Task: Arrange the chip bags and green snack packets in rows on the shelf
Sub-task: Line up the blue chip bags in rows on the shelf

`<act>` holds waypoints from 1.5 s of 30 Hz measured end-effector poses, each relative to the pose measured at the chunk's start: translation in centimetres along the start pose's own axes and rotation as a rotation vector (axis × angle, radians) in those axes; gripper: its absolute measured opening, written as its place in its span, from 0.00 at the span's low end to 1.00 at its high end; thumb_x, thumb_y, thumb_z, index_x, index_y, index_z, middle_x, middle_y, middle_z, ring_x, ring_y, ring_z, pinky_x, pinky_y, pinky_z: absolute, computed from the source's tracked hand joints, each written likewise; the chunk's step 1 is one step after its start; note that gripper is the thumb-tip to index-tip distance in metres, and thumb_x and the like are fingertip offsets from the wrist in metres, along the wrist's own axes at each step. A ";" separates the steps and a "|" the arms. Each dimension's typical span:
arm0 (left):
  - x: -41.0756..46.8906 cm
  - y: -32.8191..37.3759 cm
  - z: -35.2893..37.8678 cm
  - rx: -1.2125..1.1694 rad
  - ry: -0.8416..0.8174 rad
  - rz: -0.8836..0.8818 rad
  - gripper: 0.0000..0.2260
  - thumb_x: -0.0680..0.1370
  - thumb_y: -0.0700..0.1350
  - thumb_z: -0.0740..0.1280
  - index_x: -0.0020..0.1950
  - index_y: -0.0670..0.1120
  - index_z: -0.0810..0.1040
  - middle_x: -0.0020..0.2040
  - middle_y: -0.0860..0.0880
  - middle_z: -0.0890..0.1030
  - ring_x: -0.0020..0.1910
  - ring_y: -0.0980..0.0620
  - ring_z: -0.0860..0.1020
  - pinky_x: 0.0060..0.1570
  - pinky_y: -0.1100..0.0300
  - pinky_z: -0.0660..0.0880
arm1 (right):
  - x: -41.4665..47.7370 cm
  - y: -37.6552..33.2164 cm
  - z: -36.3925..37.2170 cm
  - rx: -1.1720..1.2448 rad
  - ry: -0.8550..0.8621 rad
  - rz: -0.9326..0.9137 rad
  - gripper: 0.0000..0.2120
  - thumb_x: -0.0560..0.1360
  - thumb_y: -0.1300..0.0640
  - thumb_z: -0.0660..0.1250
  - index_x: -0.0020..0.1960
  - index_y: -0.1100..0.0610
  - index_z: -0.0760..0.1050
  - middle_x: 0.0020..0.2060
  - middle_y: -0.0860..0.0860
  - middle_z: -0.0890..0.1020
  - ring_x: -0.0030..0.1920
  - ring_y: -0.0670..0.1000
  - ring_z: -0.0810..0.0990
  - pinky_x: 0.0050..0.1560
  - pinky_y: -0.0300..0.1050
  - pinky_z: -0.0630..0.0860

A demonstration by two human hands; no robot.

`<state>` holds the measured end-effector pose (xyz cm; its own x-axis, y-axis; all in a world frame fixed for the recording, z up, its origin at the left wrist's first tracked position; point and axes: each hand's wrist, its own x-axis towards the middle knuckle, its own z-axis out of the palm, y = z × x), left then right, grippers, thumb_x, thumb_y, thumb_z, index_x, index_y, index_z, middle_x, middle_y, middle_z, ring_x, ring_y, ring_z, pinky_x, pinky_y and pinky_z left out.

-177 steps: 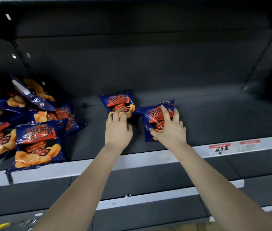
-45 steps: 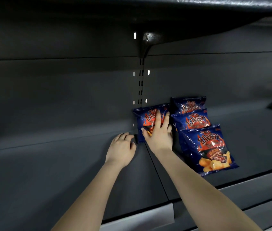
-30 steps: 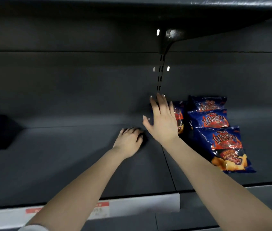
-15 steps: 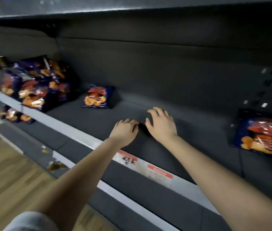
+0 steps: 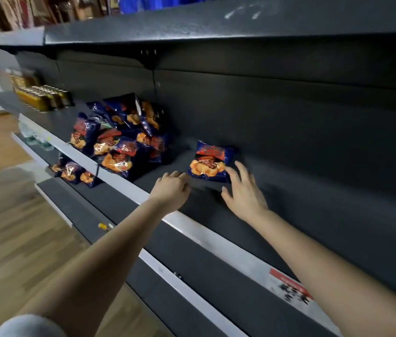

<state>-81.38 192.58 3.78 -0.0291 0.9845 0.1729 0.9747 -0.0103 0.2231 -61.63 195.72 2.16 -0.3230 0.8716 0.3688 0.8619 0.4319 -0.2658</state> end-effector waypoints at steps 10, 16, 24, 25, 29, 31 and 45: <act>6.7 -6.6 1.7 0.033 -0.114 0.133 0.17 0.81 0.49 0.54 0.69 0.50 0.68 0.68 0.48 0.70 0.67 0.44 0.67 0.66 0.52 0.62 | 8.9 -6.5 5.7 0.009 0.150 0.248 0.34 0.75 0.50 0.66 0.74 0.65 0.59 0.74 0.63 0.57 0.72 0.68 0.57 0.72 0.61 0.57; 9.8 -9.0 2.2 -0.007 -0.097 0.159 0.17 0.81 0.49 0.54 0.69 0.50 0.67 0.68 0.49 0.70 0.67 0.45 0.66 0.66 0.52 0.62 | 13.0 -6.6 7.1 -0.066 0.131 0.308 0.37 0.78 0.44 0.59 0.77 0.63 0.50 0.77 0.60 0.49 0.77 0.58 0.47 0.75 0.54 0.47; 11.0 -10.0 4.4 -0.065 -0.050 0.183 0.16 0.81 0.50 0.54 0.69 0.50 0.68 0.69 0.50 0.69 0.68 0.46 0.63 0.66 0.52 0.61 | 13.4 -6.2 8.8 -0.196 -0.008 0.409 0.35 0.76 0.37 0.57 0.77 0.51 0.51 0.77 0.55 0.48 0.75 0.64 0.42 0.69 0.72 0.48; 11.1 -10.0 4.5 -0.075 -0.046 0.180 0.16 0.81 0.50 0.54 0.68 0.50 0.69 0.68 0.51 0.70 0.68 0.46 0.63 0.66 0.52 0.61 | 13.5 -6.1 8.9 -0.199 -0.020 0.418 0.36 0.75 0.37 0.57 0.77 0.50 0.51 0.77 0.54 0.47 0.75 0.66 0.42 0.69 0.72 0.48; 11.2 -10.1 4.8 -0.114 -0.011 0.157 0.15 0.81 0.49 0.55 0.66 0.50 0.71 0.67 0.51 0.71 0.67 0.46 0.65 0.65 0.52 0.62 | 13.6 -5.8 9.3 -0.231 -0.042 0.440 0.37 0.73 0.34 0.58 0.77 0.46 0.49 0.77 0.52 0.46 0.74 0.70 0.41 0.67 0.73 0.51; 11.2 -10.1 4.9 -0.112 -0.011 0.157 0.16 0.81 0.49 0.55 0.66 0.50 0.71 0.67 0.51 0.71 0.67 0.46 0.65 0.65 0.51 0.62 | 13.6 -5.7 9.3 -0.251 -0.055 0.441 0.38 0.73 0.33 0.58 0.77 0.46 0.49 0.77 0.50 0.48 0.74 0.69 0.43 0.66 0.72 0.56; 11.0 -10.0 4.9 -0.121 -0.026 0.145 0.16 0.81 0.49 0.55 0.68 0.49 0.70 0.69 0.51 0.70 0.68 0.45 0.64 0.66 0.50 0.61 | 13.7 -5.3 8.7 -0.289 -0.087 0.417 0.36 0.72 0.35 0.58 0.76 0.46 0.52 0.72 0.51 0.58 0.70 0.65 0.56 0.56 0.60 0.69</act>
<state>-90.36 204.36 -1.23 0.1167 0.9754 0.1873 0.9346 -0.1716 0.3116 -74.00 207.41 0.90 0.0508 0.9775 0.2047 0.9932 -0.0279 -0.1133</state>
